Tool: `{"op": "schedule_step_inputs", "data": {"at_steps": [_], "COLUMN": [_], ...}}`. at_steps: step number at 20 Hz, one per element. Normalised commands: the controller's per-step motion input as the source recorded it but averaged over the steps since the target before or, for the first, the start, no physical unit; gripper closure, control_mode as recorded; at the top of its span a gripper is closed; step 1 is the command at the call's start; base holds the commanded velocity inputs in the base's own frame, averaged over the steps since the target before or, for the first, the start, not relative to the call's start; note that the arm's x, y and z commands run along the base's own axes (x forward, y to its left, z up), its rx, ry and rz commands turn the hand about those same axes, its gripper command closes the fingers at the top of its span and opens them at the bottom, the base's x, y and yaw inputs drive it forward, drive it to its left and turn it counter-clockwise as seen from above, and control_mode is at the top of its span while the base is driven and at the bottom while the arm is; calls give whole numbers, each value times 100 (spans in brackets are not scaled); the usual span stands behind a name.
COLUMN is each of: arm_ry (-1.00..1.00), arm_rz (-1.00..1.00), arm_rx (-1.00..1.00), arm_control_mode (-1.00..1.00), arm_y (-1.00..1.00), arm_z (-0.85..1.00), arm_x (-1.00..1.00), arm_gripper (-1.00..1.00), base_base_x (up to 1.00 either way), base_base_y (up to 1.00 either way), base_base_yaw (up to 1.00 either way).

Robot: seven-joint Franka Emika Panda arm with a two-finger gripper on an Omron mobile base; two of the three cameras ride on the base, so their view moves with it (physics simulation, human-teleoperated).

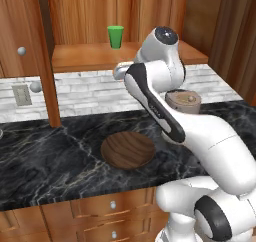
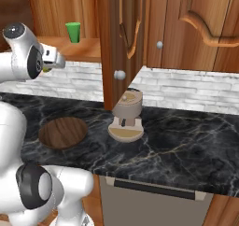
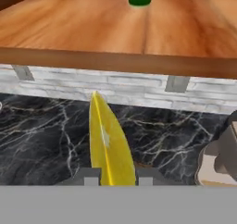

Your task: Pick the lemon wedge from the cabinet and place it in the bowl. Then pick the bowl and place it in the sink. Then turn on the sink facuet.

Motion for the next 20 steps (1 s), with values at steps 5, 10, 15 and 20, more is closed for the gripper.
{"op": "schedule_step_inputs", "data": {"at_steps": [5, 10, 15, 20], "arm_ry": [21, 24, 14, 2], "arm_rz": [1, 5, 6, 5], "arm_rx": [-11, -24, -14, -1], "arm_control_mode": [-100, -100, -100, -100], "arm_y": [-35, 0, 0, 0], "arm_z": [-77, -100, -98, -77], "arm_x": [-100, -32, 7, 31], "arm_gripper": [100, 100, 100, 100], "base_base_x": [0, 0, 0, 0], "base_base_y": [0, 0, 0, 0], "base_base_yaw": [0, 0, 0, 0]}}
